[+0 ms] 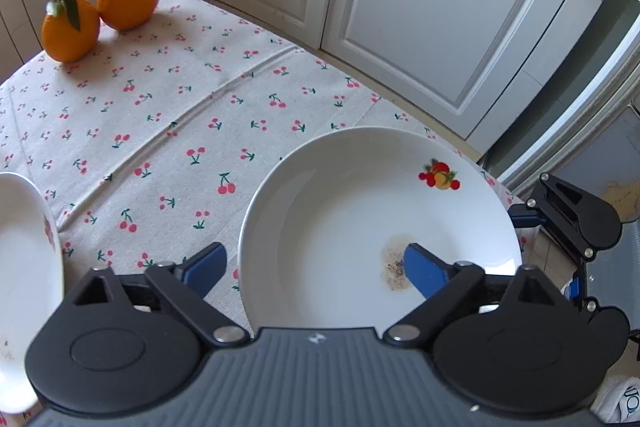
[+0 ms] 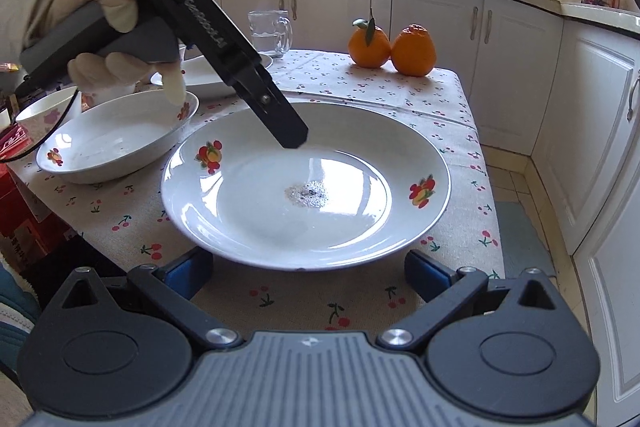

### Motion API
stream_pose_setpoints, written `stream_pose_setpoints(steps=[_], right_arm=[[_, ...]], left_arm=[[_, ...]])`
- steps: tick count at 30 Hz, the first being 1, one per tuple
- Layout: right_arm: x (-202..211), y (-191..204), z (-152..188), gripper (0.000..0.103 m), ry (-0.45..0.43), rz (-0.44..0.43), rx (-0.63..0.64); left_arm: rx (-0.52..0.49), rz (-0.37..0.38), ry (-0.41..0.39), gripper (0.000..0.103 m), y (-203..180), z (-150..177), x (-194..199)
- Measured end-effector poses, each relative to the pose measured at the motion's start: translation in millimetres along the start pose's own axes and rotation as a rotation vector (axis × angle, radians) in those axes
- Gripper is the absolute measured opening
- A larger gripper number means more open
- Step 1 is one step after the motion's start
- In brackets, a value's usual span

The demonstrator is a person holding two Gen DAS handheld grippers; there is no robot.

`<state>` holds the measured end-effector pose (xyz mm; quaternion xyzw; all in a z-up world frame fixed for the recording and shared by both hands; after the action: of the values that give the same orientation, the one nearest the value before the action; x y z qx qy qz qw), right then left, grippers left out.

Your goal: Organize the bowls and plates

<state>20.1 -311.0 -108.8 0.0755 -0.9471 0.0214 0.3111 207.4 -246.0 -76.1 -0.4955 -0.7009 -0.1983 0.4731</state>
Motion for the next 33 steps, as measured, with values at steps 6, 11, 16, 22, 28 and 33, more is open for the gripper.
stream_pose_setpoints(steps=[6, 11, 16, 22, 28, 33], right_arm=[[-1, -1, -2, 0.103, 0.009, -0.014, 0.013], [-2, 1, -4, 0.103, 0.012, -0.013, 0.030], [0, 0, -5, 0.103, 0.015, -0.022, 0.029], [0, -2, -7, 0.102, 0.024, -0.025, 0.025], [-1, -2, -9, 0.102, 0.030, -0.026, 0.029], [-5, -5, -12, 0.102, 0.038, -0.027, 0.033]], left_arm=[[0.001, 0.020, 0.041, 0.083, 2, -3, -9], [-0.004, 0.024, 0.060, 0.072, 3, -6, -10], [-0.003, 0.032, 0.072, 0.071, 5, -10, -12], [-0.004, 0.027, 0.076, 0.071, 4, -11, -13], [-0.007, 0.024, 0.077, 0.071, 6, -11, -14], [0.001, 0.023, 0.064, 0.071, 9, -17, -15]])
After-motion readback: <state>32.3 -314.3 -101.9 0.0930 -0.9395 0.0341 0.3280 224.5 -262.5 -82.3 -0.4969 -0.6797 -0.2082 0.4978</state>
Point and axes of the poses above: each gripper's, at about its wrist camera, not at the fingertips, and x roughly against the way its jaws point, y to its left, z to its underside, the point moved 4 cm from there along -x, roughly the way its jaws point, and after that the axes turned 4 degrees about z, right-handed, at the moved point
